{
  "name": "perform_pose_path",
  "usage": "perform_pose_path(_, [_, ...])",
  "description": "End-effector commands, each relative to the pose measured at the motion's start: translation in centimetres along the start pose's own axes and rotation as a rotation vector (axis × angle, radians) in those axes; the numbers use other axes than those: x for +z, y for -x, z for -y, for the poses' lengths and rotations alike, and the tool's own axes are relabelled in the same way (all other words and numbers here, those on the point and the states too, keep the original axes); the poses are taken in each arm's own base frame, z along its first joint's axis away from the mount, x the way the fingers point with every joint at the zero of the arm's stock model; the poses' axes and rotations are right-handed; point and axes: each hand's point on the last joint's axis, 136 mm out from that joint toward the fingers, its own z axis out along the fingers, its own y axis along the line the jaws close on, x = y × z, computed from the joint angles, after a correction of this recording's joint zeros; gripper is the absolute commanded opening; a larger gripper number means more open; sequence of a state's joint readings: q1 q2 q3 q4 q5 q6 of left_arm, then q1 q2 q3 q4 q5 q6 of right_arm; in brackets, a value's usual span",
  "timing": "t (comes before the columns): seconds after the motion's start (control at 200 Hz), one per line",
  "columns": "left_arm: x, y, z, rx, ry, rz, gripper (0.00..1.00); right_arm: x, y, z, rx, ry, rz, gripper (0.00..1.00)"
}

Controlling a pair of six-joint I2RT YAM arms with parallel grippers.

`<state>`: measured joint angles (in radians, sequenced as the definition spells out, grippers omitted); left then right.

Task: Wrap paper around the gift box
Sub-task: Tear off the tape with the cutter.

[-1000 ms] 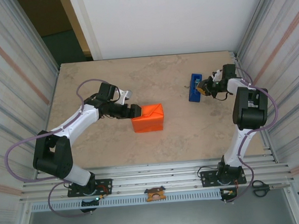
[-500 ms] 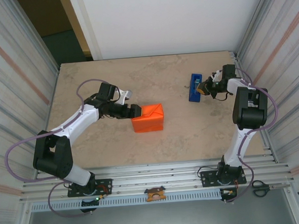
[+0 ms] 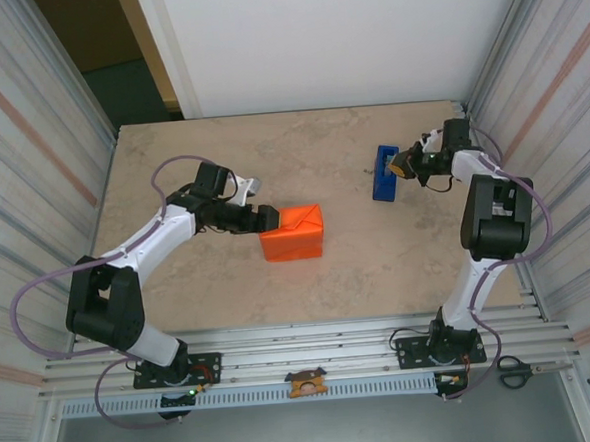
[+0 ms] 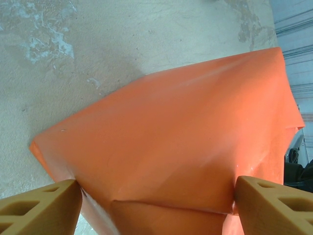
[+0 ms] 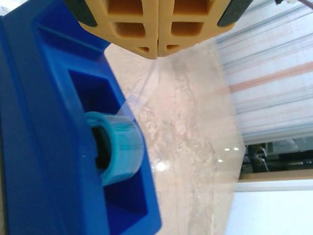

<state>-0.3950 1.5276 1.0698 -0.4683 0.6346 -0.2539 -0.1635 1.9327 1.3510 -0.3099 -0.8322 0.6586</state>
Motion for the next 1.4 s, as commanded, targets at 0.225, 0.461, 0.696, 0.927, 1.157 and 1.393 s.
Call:
perform_pose_path(0.225, [1.6,-2.4,-0.8,0.006,0.038,-0.094,0.81,-2.0,-5.4,-1.0,0.053,0.043,-0.055,0.00])
perform_pose_path(0.461, [1.5,-2.5,-0.8,0.008,0.035,-0.094,0.81,-3.0,-8.9,0.7,0.083,0.007,-0.066,0.00])
perform_pose_path(0.696, [1.8,-2.6,-0.9,0.005,0.036,-0.102,0.80,-3.1,-11.0,2.5,0.114,-0.024,-0.079,0.00])
perform_pose_path(0.927, [1.9,-2.8,-0.9,0.002,0.035,-0.105,0.80,-2.4,-12.0,3.9,0.140,-0.033,-0.093,0.00])
perform_pose_path(1.157, [1.9,-2.6,-0.9,0.005,0.033,-0.103,0.80,-1.1,-11.2,6.0,0.120,-0.082,-0.070,0.00])
perform_pose_path(1.393, [2.1,-2.8,-1.0,0.002,0.035,-0.112,0.80,0.9,-9.5,11.0,0.117,-0.264,-0.067,0.00])
